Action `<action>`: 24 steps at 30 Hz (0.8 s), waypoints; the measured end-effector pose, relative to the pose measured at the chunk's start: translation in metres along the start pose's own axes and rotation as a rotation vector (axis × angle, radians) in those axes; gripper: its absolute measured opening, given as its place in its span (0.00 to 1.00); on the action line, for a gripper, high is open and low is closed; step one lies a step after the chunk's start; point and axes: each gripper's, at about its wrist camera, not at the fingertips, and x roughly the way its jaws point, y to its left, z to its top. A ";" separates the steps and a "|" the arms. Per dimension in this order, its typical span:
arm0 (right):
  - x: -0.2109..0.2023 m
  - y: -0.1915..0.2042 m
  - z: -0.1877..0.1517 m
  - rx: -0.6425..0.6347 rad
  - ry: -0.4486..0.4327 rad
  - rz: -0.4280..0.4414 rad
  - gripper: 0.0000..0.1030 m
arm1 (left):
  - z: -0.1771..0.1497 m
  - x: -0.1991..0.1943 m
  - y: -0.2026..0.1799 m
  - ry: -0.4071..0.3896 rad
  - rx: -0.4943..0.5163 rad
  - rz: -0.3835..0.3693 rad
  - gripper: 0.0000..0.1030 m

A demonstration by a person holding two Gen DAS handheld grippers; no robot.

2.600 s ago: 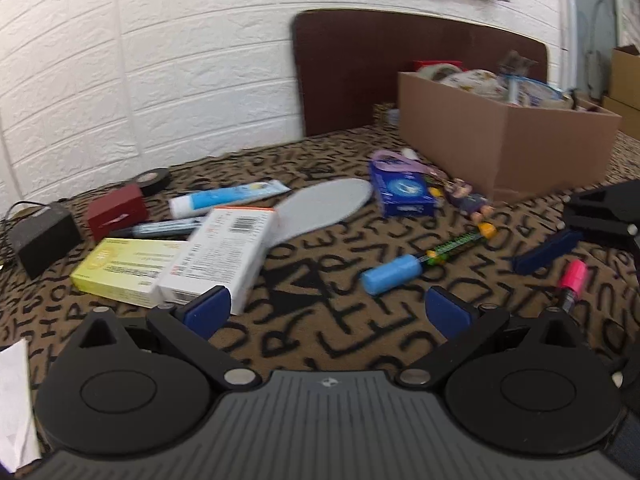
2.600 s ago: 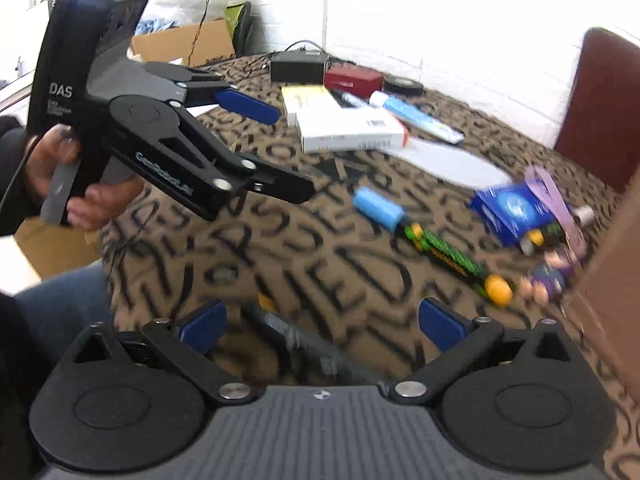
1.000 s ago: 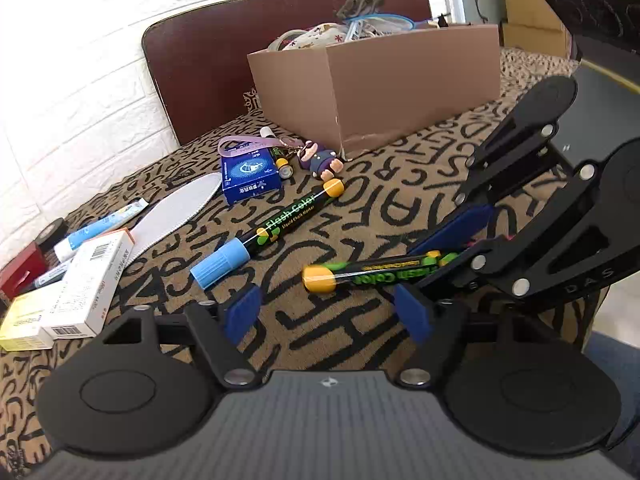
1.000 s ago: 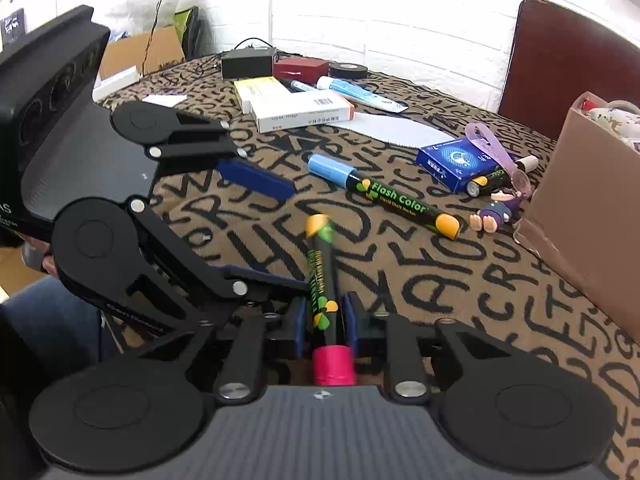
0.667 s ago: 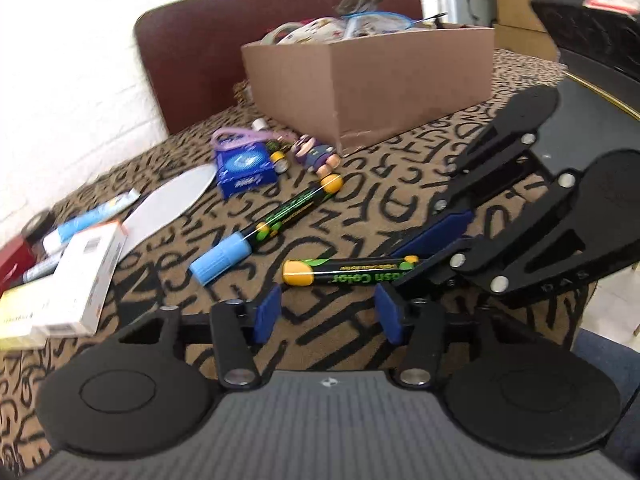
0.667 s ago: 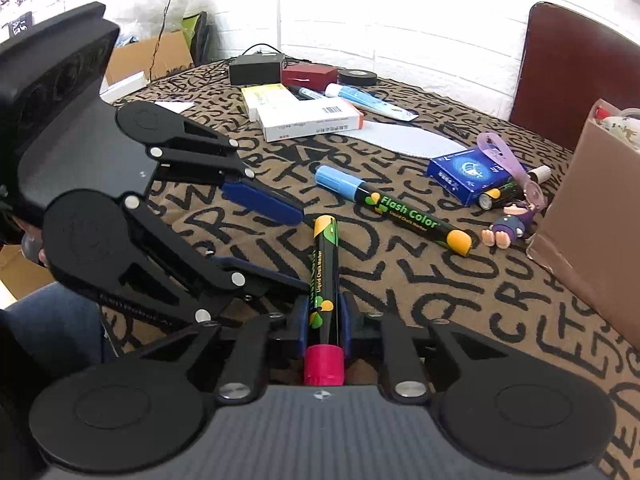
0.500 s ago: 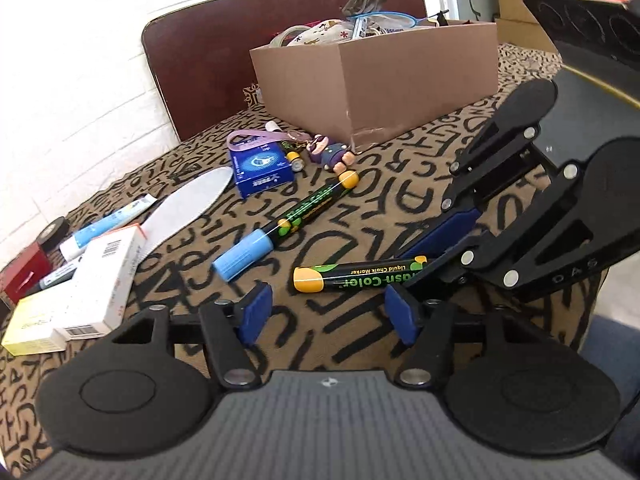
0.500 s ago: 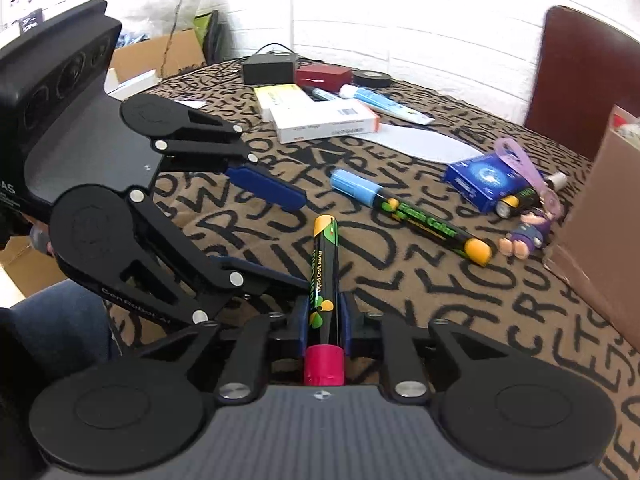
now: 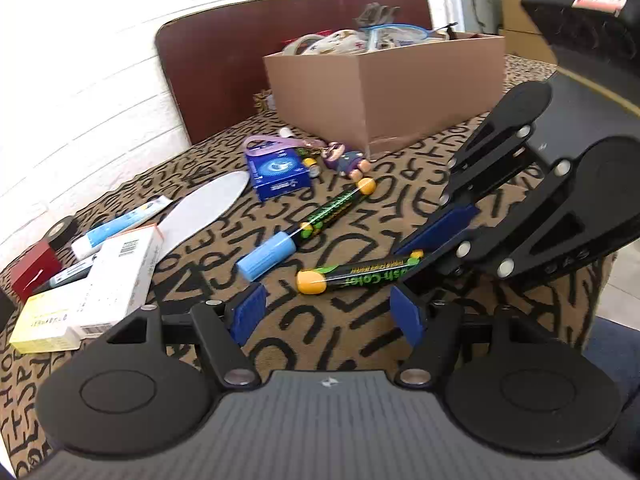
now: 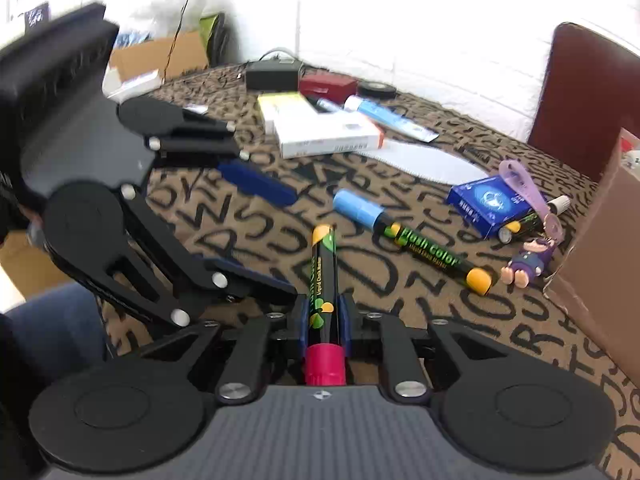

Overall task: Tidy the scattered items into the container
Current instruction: 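Move the left gripper toward the blue-capped black marker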

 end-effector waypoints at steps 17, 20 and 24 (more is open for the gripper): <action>-0.008 -0.019 -0.001 -0.037 -0.008 0.179 0.36 | 0.003 0.025 0.017 0.077 0.121 -0.288 0.73; -0.017 -0.018 -0.004 -0.021 -0.003 0.142 0.39 | 0.005 0.026 0.018 0.097 0.085 -0.286 0.59; -0.011 -0.007 -0.011 -0.022 0.031 0.046 0.37 | 0.001 0.021 0.007 0.090 0.058 -0.193 0.44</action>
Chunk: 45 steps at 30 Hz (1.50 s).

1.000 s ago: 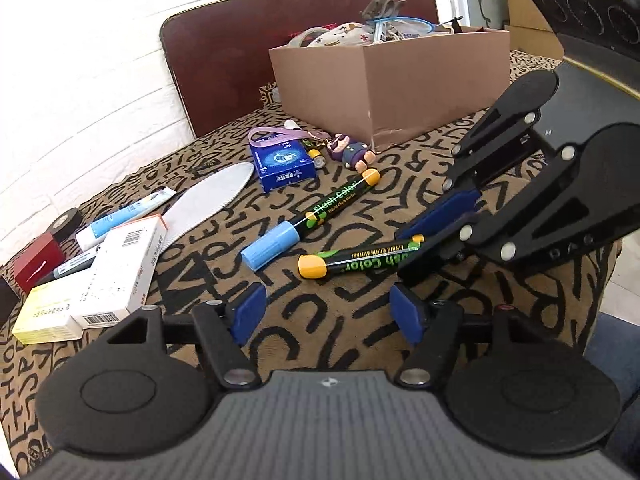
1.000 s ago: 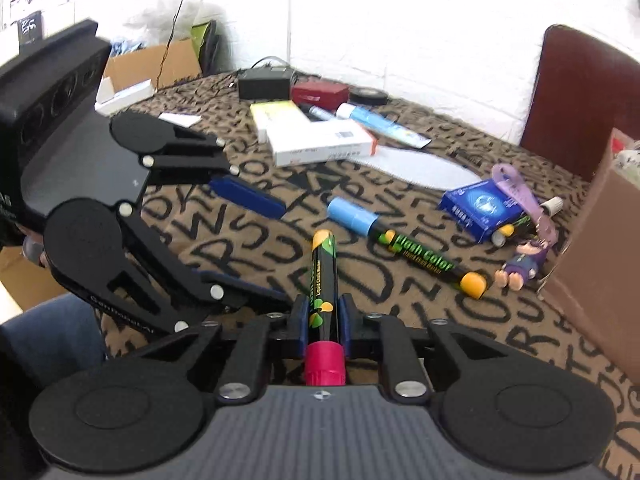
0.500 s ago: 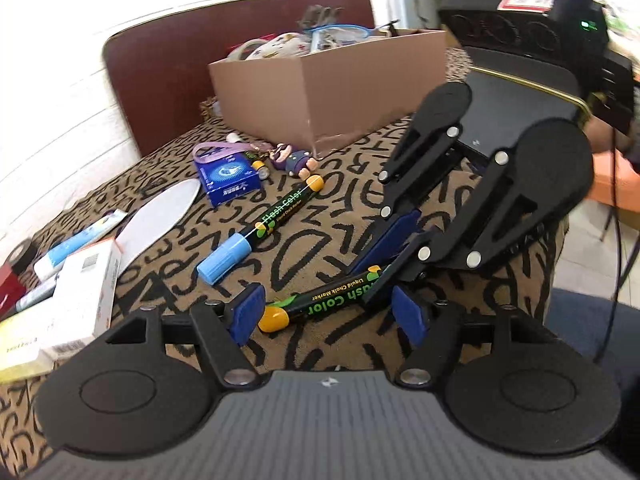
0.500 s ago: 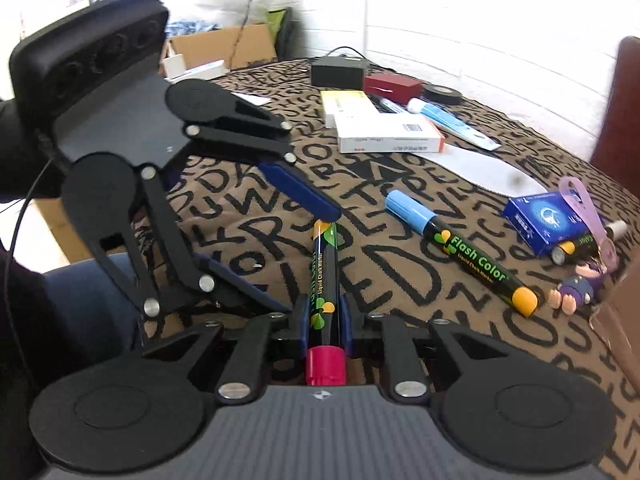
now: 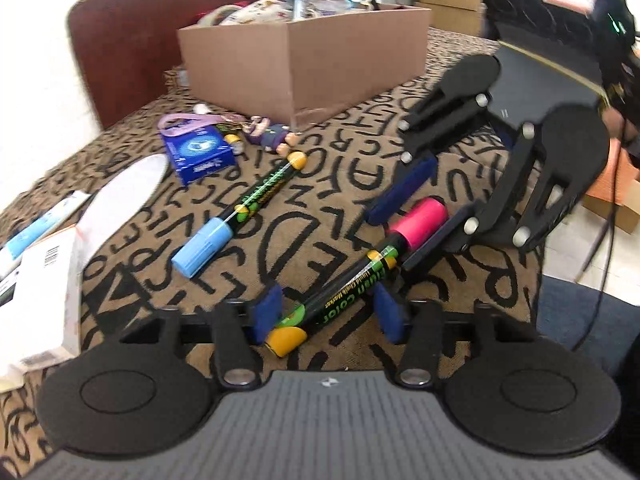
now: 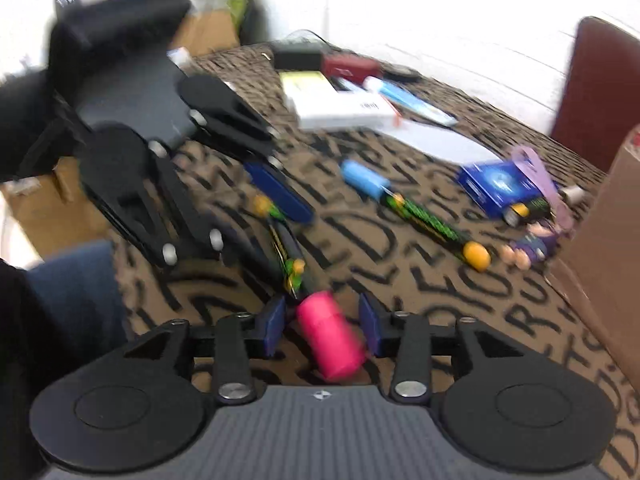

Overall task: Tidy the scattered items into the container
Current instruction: 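Move the left gripper toward the blue-capped black marker, then close the left gripper on the blue-capped marker and lift it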

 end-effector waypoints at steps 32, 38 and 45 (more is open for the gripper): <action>-0.022 0.011 0.036 -0.021 -0.129 -0.175 0.16 | 0.014 -0.007 -0.026 -0.073 0.054 0.214 0.35; -0.009 0.002 0.026 -0.009 -0.058 -0.197 0.16 | 0.013 -0.001 -0.032 -0.082 0.076 0.198 0.39; 0.004 -0.017 -0.003 0.097 -0.040 -0.117 0.16 | 0.008 0.000 -0.010 -0.051 0.073 0.191 0.43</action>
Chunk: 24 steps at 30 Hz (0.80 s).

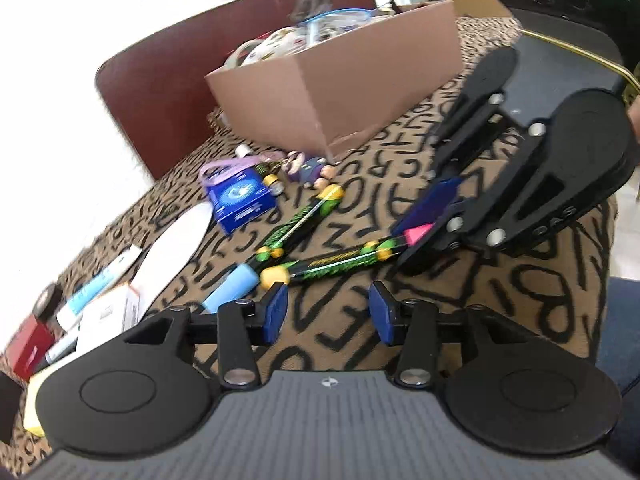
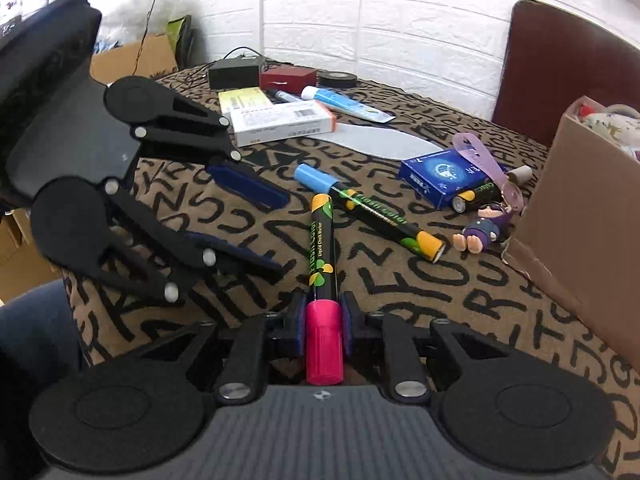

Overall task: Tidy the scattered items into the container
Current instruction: 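Close the left gripper on the blue-capped marker and lift it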

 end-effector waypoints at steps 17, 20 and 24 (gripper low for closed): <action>-0.017 -0.015 -0.010 0.054 0.047 -0.066 0.40 | 0.019 0.050 0.038 0.048 0.103 -0.006 0.43; -0.004 -0.011 -0.002 0.033 0.046 -0.081 0.54 | 0.016 0.048 0.032 0.044 0.094 0.001 0.32; 0.010 -0.014 0.005 0.065 0.028 -0.082 0.48 | 0.014 0.045 0.017 0.026 0.105 0.056 0.22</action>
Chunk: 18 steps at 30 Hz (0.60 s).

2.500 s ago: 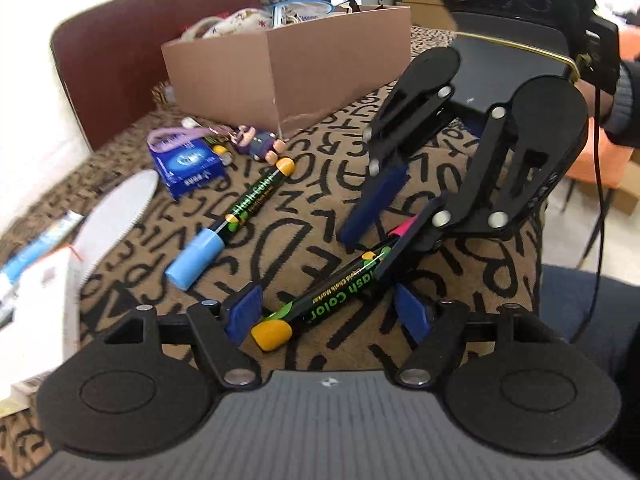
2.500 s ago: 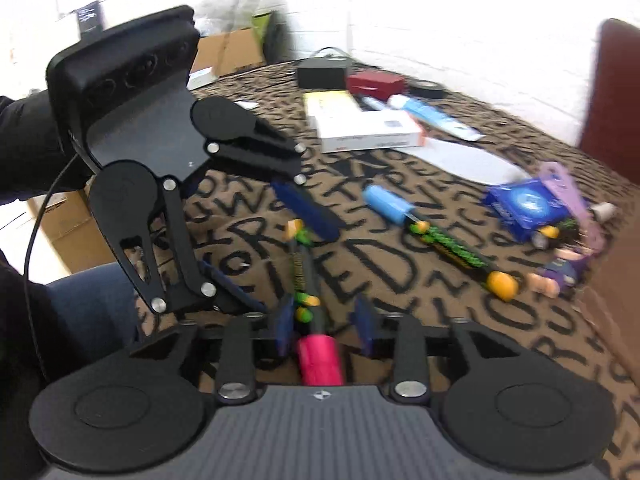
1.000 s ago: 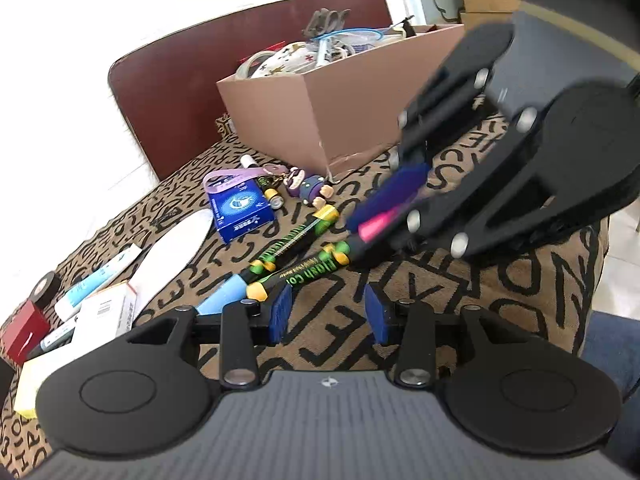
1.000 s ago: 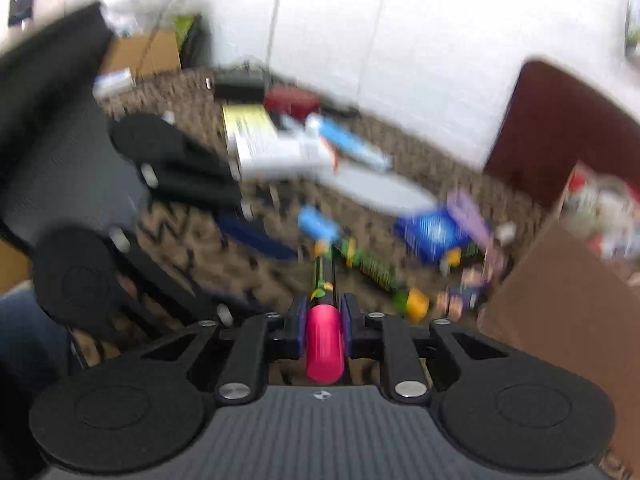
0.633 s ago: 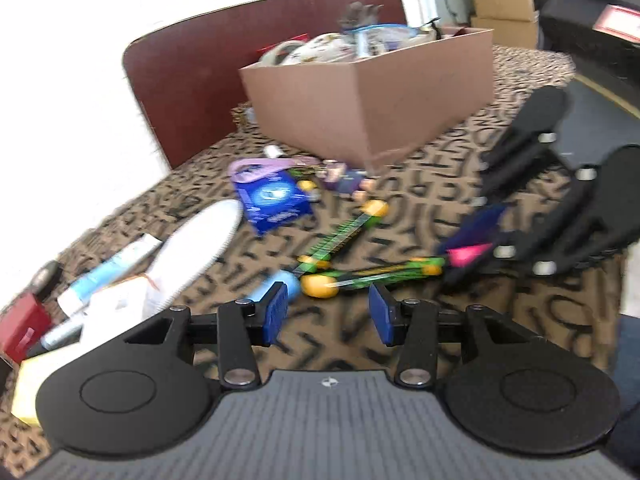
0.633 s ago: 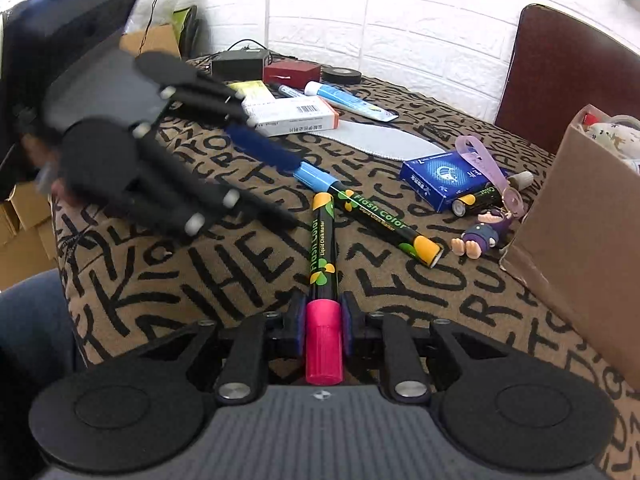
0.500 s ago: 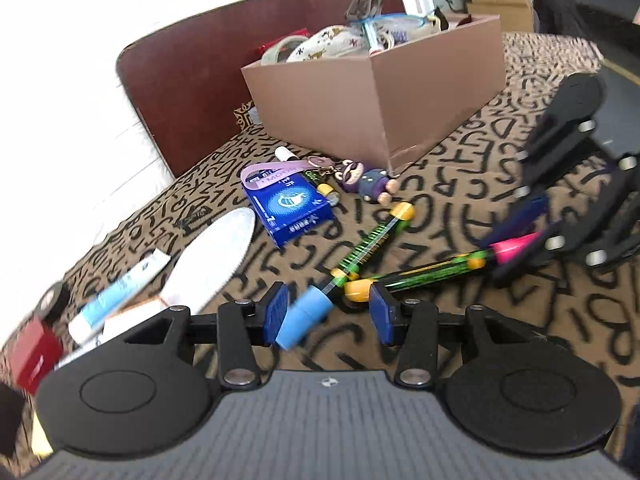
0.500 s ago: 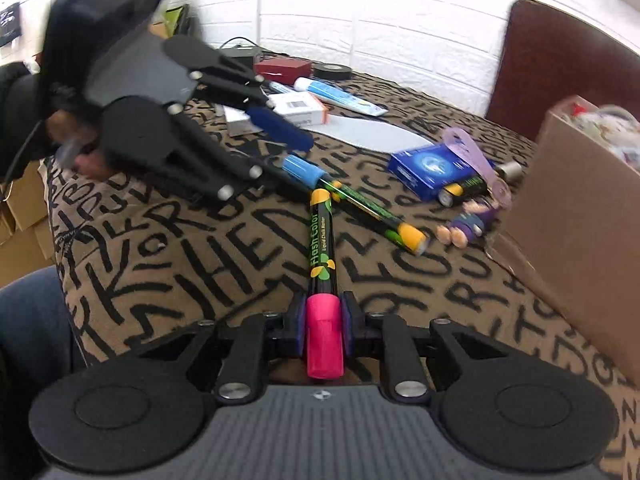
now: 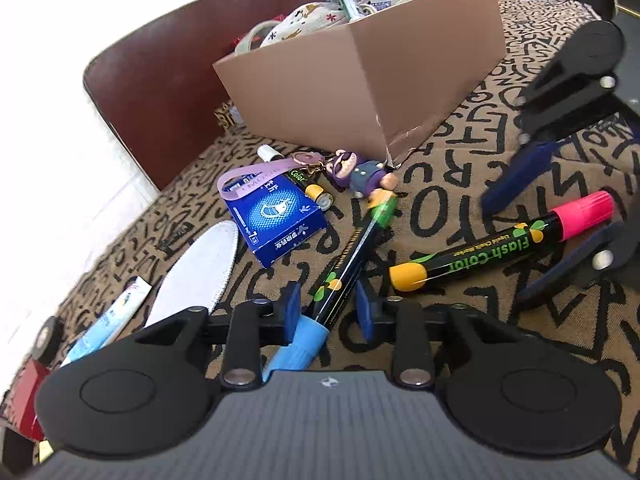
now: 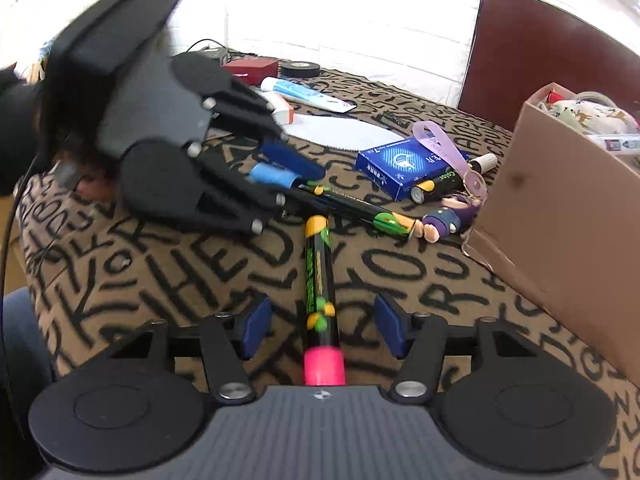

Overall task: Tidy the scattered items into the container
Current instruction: 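Close the left gripper on the blue-capped marker and lift it, then carry both markers over the cardboard box and open both grippers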

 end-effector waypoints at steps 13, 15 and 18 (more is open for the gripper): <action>-0.026 0.010 0.012 -0.025 -0.058 -0.038 0.14 | 0.009 -0.036 0.009 -0.086 -0.177 -0.063 0.17; -0.034 0.007 0.016 -0.022 -0.078 -0.051 0.14 | 0.013 -0.042 0.012 -0.103 -0.188 -0.058 0.17; -0.048 0.000 0.021 -0.012 -0.108 -0.080 0.14 | 0.025 -0.046 0.019 -0.126 -0.204 -0.057 0.17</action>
